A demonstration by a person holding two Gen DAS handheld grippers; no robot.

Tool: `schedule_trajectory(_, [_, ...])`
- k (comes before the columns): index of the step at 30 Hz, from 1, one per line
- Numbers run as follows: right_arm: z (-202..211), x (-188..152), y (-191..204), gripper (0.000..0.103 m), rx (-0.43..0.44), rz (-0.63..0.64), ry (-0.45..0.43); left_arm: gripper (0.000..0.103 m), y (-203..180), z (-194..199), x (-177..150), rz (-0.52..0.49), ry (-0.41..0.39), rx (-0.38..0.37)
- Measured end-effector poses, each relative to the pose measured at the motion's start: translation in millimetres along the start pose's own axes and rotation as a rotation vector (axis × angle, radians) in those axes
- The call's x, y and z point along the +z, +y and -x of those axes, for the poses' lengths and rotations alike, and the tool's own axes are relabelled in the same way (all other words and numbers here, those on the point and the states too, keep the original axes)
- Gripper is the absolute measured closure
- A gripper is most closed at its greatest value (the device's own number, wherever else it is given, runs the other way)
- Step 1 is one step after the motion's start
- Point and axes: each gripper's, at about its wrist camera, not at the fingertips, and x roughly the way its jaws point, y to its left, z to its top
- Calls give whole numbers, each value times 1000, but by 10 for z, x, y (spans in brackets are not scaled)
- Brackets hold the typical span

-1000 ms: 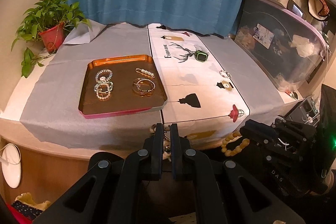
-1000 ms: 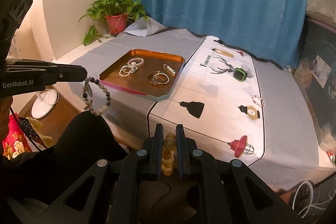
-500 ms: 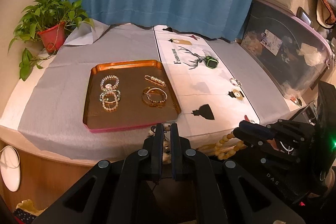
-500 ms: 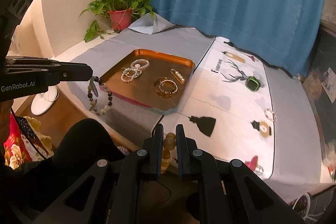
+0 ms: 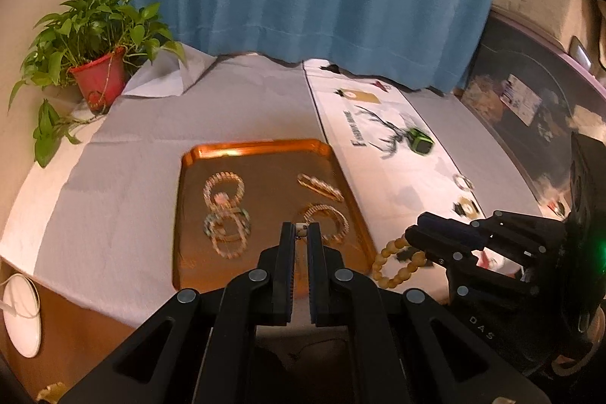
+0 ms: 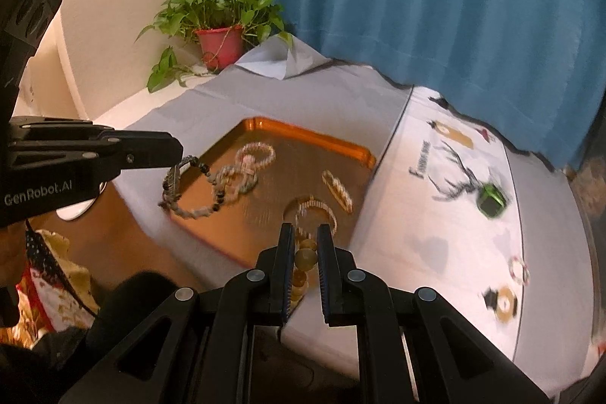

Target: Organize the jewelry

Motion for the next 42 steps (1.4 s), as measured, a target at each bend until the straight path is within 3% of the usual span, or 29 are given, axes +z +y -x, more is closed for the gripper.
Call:
schedule_trajectory(7, [-526,331,-104,91,24,-15,-18,99,281,-386,259,10,1,43])
schedule_trajectory(20, [-1325,457,-235,89,72,-58,37,97,595,-1164,330,29,81,107])
schedule_trajectory(22, [-1445,438,-239,82,64,-60,77,77,646,-1236,316,45,97,121])
schedule_trajectory(23, [-1488,426,-244,62,56,-58,98,39,668,-1256,308,54,109,132])
schedule_trajectory(24, [-1530,401,-253,40,56,-63,121,9,694,-1258,289,69,113,162])
schedule_trajectory(27, [-1490,329,-265,33,68,-74,123,6,700,-1112,186,72,39,216])
schedule_trajectory(32, [-1209,161,-240,33,43,-82,130,6,610,-902,-30,39,85,319])
schedule_trajectory(42, [-111,-264,-90,33,-64,-123,41,6,140,-15,-552,82,30,274])
